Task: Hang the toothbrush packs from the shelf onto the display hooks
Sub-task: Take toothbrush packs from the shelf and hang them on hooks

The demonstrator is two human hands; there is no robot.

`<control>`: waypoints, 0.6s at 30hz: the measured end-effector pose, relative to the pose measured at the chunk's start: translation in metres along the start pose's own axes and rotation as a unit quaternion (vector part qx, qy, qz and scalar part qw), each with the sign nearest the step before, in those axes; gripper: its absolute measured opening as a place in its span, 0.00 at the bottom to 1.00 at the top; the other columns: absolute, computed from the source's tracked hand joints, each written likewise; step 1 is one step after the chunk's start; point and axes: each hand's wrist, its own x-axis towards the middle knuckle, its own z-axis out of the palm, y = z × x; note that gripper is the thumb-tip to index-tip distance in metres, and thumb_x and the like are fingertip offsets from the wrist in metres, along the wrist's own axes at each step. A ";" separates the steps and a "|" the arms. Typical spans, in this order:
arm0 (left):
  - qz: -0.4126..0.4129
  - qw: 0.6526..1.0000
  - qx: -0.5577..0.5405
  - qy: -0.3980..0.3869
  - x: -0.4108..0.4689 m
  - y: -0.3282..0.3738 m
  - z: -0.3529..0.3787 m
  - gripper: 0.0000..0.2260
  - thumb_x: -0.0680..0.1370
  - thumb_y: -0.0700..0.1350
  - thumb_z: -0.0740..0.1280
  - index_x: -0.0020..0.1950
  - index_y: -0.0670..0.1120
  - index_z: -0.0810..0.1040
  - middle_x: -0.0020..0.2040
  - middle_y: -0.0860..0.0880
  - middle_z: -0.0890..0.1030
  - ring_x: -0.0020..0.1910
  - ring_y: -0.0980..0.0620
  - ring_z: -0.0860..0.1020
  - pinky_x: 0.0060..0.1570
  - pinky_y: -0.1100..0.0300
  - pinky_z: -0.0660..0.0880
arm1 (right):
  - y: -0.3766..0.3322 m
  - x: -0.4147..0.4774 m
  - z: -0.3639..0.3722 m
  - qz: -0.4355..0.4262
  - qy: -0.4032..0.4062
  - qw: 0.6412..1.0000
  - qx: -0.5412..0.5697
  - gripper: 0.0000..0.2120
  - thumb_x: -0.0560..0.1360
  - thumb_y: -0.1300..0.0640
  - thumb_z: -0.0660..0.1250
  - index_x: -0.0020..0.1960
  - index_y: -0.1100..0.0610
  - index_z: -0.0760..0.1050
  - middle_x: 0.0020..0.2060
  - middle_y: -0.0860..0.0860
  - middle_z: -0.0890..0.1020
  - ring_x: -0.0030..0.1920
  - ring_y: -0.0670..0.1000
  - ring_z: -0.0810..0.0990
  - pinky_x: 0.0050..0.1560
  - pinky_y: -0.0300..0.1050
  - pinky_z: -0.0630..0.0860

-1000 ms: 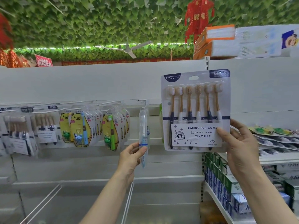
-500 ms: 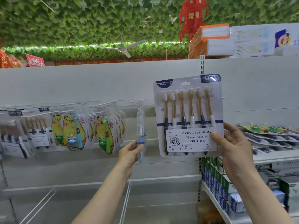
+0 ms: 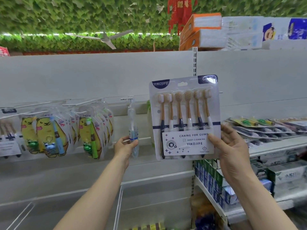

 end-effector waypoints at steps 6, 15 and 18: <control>0.029 0.999 0.015 0.001 0.009 -0.005 0.002 0.23 0.72 0.36 0.75 0.65 0.44 0.74 0.59 0.44 0.81 0.53 0.47 0.79 0.59 0.49 0.76 | 0.000 -0.016 0.004 0.016 0.024 1.000 -0.005 0.23 0.72 0.67 0.71 0.66 0.59 0.72 0.45 0.48 0.87 0.45 0.49 0.87 0.40 0.41 0.83; 0.060 0.998 0.033 0.008 -0.015 -0.006 -0.013 0.28 0.72 0.43 0.77 0.69 0.45 0.72 0.66 0.43 0.77 0.59 0.48 0.76 0.56 0.56 0.71 | -0.010 -0.057 0.009 0.026 0.054 0.998 -0.028 0.22 0.71 0.65 0.73 0.63 0.55 0.74 0.48 0.54 0.87 0.49 0.55 0.86 0.42 0.49 0.84; 0.095 0.995 0.030 0.024 -0.049 -0.001 -0.024 0.30 0.72 0.49 0.77 0.70 0.44 0.70 0.67 0.45 0.75 0.62 0.50 0.74 0.59 0.58 0.70 | -0.012 -0.071 0.013 0.033 0.041 0.998 -0.037 0.19 0.72 0.65 0.72 0.60 0.53 0.75 0.47 0.52 0.87 0.48 0.54 0.86 0.46 0.56 0.84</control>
